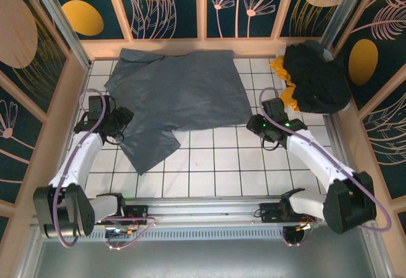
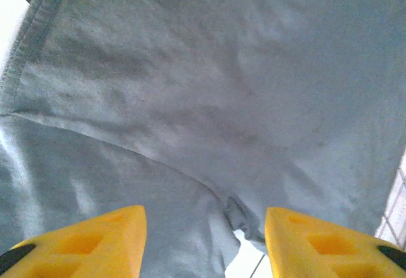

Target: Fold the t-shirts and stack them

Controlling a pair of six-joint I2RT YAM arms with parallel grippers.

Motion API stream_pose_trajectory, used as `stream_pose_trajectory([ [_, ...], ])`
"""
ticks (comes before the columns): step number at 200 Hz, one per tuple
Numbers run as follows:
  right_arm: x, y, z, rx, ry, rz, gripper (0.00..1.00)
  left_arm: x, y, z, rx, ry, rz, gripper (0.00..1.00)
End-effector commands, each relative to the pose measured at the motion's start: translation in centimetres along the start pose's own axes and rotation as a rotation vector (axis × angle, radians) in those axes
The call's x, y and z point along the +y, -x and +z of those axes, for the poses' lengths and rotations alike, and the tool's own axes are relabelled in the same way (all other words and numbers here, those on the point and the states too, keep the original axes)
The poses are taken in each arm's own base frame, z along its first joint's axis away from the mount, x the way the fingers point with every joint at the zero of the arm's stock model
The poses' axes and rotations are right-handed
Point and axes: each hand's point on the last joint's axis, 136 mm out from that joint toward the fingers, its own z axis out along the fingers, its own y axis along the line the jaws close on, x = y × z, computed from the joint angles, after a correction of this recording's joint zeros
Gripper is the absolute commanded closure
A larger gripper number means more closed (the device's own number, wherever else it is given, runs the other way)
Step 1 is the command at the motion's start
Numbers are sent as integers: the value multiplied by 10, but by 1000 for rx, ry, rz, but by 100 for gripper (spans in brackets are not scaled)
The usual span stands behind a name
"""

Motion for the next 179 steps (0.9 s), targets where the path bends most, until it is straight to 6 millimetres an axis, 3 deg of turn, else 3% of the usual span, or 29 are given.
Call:
stream_pose_trajectory([
  [1, 34, 26, 17, -65, 61, -25, 62, -16, 7, 21, 22, -29, -9, 52],
  [33, 54, 48, 63, -59, 45, -83, 68, -16, 17, 54, 31, 11, 4, 56],
  [46, 58, 48, 86, -12, 45, -102, 69, -12, 17, 68, 47, 33, 6, 56],
  [71, 29, 43, 127, 77, -75, -71, 69, 5, 6, 92, 104, 75, 5, 57],
  [92, 0, 27, 145, 178, -199, -60, 65, 24, -12, 103, 159, 99, 8, 57],
  [111, -21, 12, 143, 242, -305, -86, 63, 39, -30, 103, 211, 124, 25, 57],
  [143, -66, -17, 113, 296, -420, -45, 63, 65, -66, 95, 289, 161, 44, 56],
  [179, -89, -48, 78, 313, -418, -2, 63, 103, -103, 70, 334, 203, -3, 59],
])
